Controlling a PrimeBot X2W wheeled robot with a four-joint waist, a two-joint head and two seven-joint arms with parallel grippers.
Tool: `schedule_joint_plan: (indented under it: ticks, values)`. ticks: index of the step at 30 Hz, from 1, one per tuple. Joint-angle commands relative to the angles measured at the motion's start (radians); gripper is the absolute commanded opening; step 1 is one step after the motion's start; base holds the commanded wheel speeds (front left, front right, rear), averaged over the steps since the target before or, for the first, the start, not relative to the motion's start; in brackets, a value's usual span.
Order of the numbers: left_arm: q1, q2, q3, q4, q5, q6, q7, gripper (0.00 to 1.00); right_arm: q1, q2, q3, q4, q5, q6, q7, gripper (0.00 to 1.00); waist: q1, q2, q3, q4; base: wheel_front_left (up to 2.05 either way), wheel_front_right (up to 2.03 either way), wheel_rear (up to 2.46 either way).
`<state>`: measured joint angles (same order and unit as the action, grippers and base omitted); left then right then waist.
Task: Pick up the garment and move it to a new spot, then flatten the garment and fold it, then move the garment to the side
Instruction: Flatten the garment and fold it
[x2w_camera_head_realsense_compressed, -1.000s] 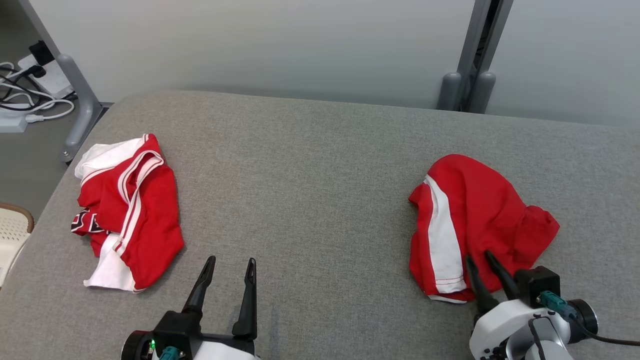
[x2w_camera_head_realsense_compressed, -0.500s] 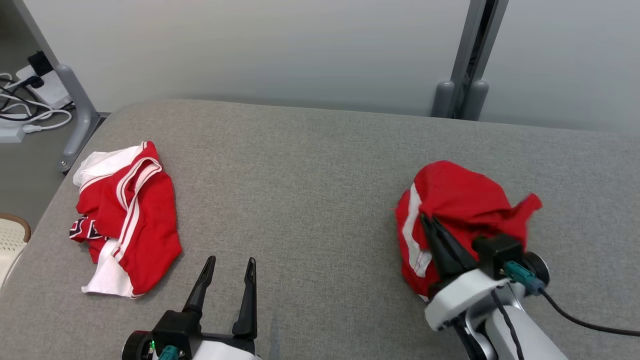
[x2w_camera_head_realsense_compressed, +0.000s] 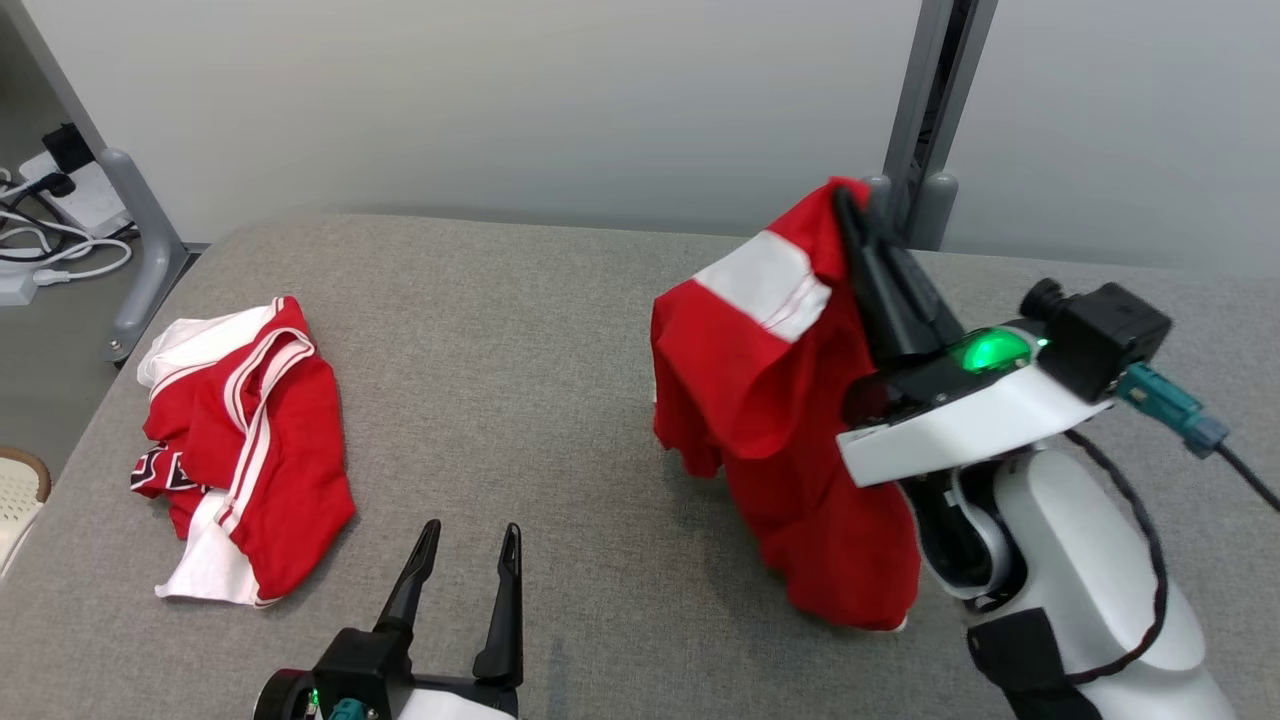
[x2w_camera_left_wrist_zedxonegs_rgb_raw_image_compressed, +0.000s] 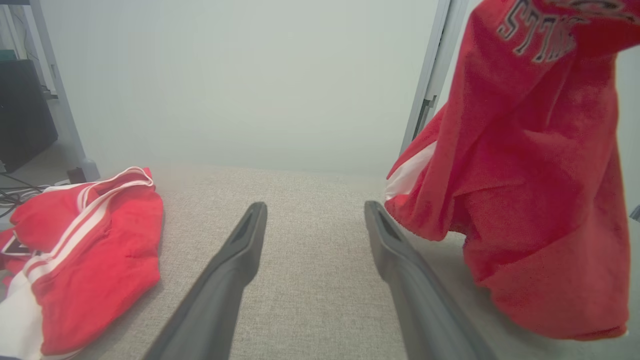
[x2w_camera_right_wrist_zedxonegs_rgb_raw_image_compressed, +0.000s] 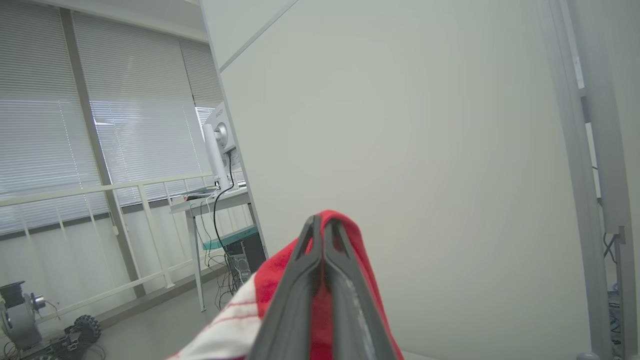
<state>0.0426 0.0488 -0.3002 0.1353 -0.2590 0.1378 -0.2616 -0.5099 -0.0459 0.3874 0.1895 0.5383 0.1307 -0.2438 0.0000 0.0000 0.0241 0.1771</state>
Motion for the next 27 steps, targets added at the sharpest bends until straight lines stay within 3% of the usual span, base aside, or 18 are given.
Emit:
schedule_joint_plan:
  ticks: [1, 5, 10, 18, 19, 20, 27]
  values:
    - [0.005, 0.003, 0.004, -0.004, -0.008, 0.005, -0.004, 1.00, 0.007, -0.009, -0.015, 0.005, 0.002, 0.000, 0.005, 0.00, 0.0000, 0.0000, 0.001, -0.001, 0.00, 0.00, 0.00]
    - [-0.001, 0.003, 0.005, -0.008, -0.008, 0.003, -0.004, 1.00, 0.066, -0.009, -0.178, 0.107, 0.034, 0.000, 0.058, 0.00, 0.0000, 0.0000, 0.011, -0.004, 0.00, 0.00, 0.00]
    - [-0.016, 0.004, 0.000, -0.010, -0.005, -0.003, -0.004, 1.00, 0.106, -0.050, -0.355, 0.300, -0.011, 0.000, 0.112, 0.00, 0.0000, 0.0000, 0.037, -0.010, 0.00, 0.00, 0.00]
    - [-0.040, 0.003, 0.004, -0.006, 0.004, -0.004, -0.004, 1.00, 0.090, -0.105, -0.491, 0.528, -0.101, 0.000, 0.097, 0.00, 0.0000, 0.0000, 0.069, -0.028, 0.00, 0.00, 0.00]
    - [-0.041, 0.003, 0.004, -0.005, 0.003, -0.004, -0.004, 1.00, 0.086, -0.110, -0.505, 0.552, -0.123, 0.000, 0.089, 0.37, 0.0000, 0.0000, 0.070, -0.032, 0.00, 0.00, 0.00]
    - [-0.044, 0.003, 0.004, -0.004, 0.003, -0.004, -0.004, 1.00, 0.081, -0.111, -0.521, 0.578, -0.147, 0.000, 0.081, 1.00, 0.0000, 0.0000, 0.071, -0.037, 0.00, 0.00, 0.00]
    - [-0.060, 0.003, 0.013, -0.003, 0.008, -0.003, -0.004, 1.00, 0.052, -0.079, -0.536, 0.648, -0.236, 0.000, 0.042, 1.00, 0.0000, 0.0000, 0.066, -0.085, 0.00, 0.00, 0.00]
